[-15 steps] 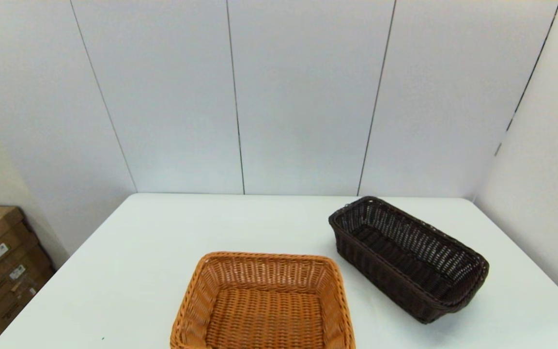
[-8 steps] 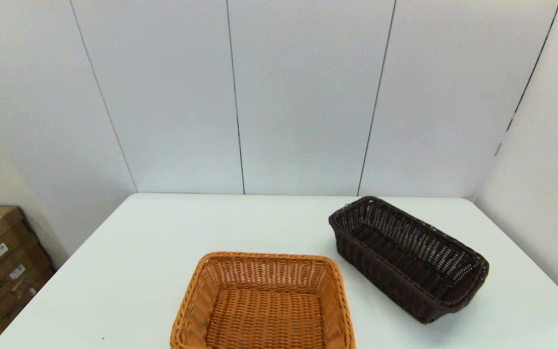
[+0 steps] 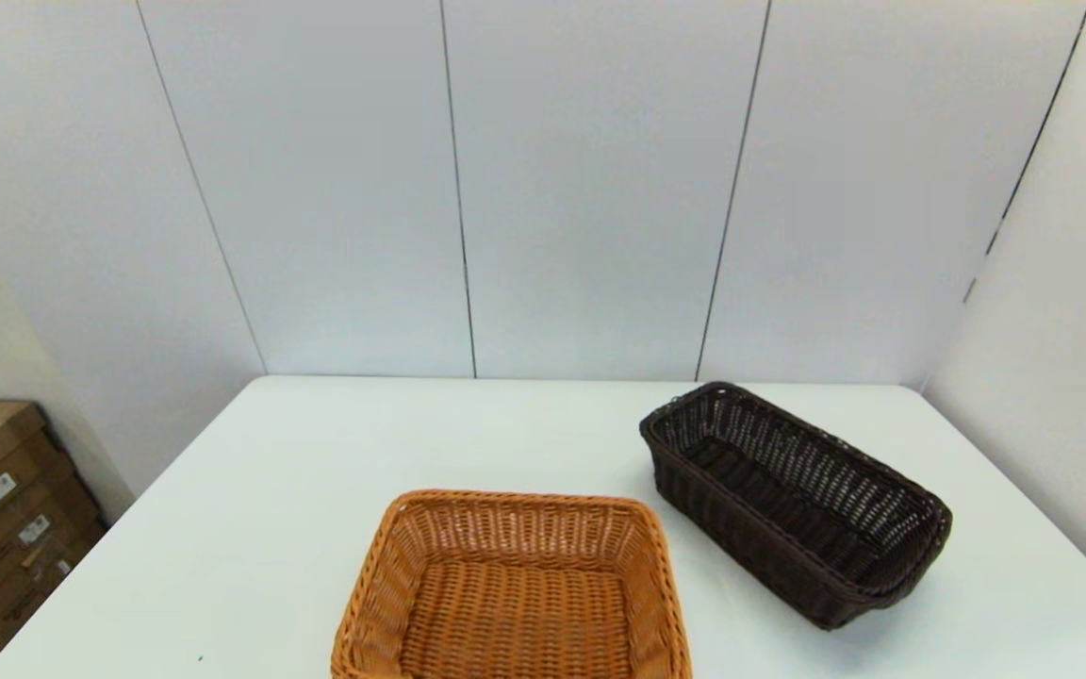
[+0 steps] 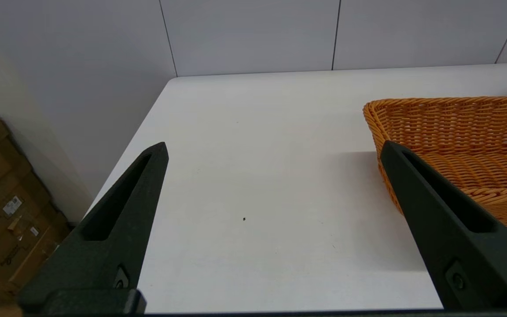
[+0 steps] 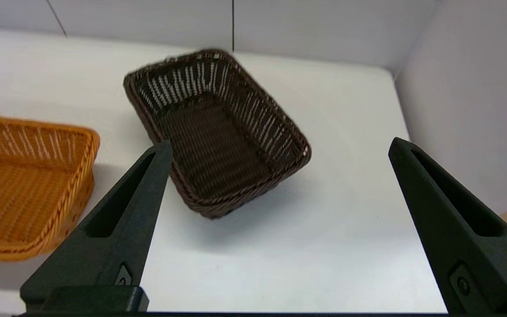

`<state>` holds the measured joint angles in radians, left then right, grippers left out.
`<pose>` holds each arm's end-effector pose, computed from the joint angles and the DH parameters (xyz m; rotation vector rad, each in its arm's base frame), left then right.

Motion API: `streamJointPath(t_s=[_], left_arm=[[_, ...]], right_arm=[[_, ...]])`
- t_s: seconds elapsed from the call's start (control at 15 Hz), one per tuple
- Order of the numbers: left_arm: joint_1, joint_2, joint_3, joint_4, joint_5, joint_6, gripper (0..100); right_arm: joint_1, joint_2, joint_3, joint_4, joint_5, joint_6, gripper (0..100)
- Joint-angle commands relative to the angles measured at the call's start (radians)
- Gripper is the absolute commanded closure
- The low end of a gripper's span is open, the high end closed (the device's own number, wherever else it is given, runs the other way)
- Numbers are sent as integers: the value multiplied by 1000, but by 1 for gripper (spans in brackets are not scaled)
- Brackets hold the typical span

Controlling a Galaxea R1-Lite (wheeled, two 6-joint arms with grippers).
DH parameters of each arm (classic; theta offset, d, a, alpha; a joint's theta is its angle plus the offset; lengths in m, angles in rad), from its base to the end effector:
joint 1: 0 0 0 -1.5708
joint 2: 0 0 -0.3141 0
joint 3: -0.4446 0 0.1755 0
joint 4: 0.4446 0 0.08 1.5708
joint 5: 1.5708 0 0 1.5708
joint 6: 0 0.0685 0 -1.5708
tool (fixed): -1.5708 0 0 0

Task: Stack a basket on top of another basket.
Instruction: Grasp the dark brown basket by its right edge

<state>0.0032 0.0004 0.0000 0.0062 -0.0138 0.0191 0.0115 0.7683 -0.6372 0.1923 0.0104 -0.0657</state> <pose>-0.0071 -0.0010 0.0746 0.0190 0.0065 -0.0107 0.0819 0.0017 0.2252 -0.0653 0.3226 0.0323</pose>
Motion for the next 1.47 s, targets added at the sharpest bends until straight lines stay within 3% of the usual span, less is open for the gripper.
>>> streamJointPath(t_s=[0.07,0.47,0.73,1.47], left_arm=[[0,-2,2,0,0,-1,0],[0,-2,2,0,0,1,0],[0,-2,2,0,0,1,0],[0,-2,2,0,0,1,0]], right_arm=[[27,89,-110,131,-1,1,0],[25,95,-183,249,-1,1,0],[27,108,-182,423,2,1,0],[42,241,-162,444,-1,76,0]])
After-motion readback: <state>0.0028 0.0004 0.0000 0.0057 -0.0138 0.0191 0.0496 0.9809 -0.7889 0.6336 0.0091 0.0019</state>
